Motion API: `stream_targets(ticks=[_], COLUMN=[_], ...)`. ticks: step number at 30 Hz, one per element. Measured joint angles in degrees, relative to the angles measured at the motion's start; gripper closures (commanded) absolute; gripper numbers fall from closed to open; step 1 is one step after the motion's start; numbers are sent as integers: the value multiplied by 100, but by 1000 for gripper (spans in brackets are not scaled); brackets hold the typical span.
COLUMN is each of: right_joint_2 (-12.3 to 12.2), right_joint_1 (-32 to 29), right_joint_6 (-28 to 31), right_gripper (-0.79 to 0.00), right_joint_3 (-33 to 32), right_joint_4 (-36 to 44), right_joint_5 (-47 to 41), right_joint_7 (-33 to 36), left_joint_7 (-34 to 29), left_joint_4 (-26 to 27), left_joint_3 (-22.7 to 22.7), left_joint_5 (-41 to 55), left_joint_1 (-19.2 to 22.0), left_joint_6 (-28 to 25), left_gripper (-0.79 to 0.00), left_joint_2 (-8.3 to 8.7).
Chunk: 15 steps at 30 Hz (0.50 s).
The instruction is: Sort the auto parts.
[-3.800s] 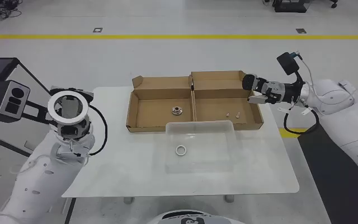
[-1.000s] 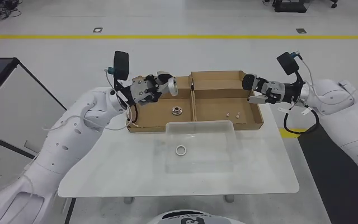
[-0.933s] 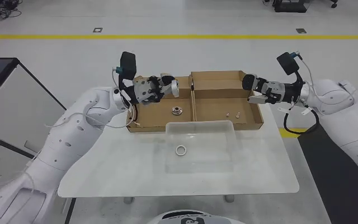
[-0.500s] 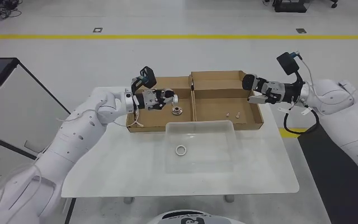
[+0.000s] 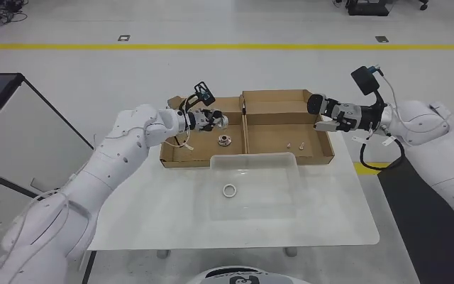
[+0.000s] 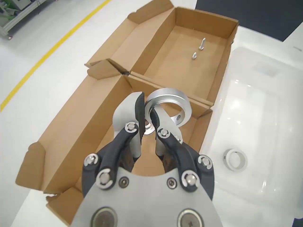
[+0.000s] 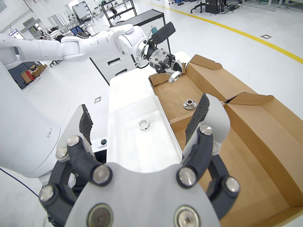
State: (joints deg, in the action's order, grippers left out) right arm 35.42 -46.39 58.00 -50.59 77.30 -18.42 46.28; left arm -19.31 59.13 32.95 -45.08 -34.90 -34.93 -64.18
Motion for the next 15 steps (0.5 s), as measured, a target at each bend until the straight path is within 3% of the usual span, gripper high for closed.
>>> stream_targets(ticks=[9, 15], right_joint_2=[0, 0], right_joint_1=[0, 0], right_joint_6=[0, 0], right_gripper=[-785, -785], right_joint_3=[0, 0], right_joint_4=[0, 0], right_joint_5=[0, 0], right_joint_7=[0, 0], left_joint_7=[-882, -1058], left_joint_4=[-604, -932], left_joint_3=[-431, -620], left_joint_5=[-757, -1115], left_joint_1=[389, 468], left_joint_6=[402, 437], left_gripper=[0, 0], left_joint_2=[-340, -524])
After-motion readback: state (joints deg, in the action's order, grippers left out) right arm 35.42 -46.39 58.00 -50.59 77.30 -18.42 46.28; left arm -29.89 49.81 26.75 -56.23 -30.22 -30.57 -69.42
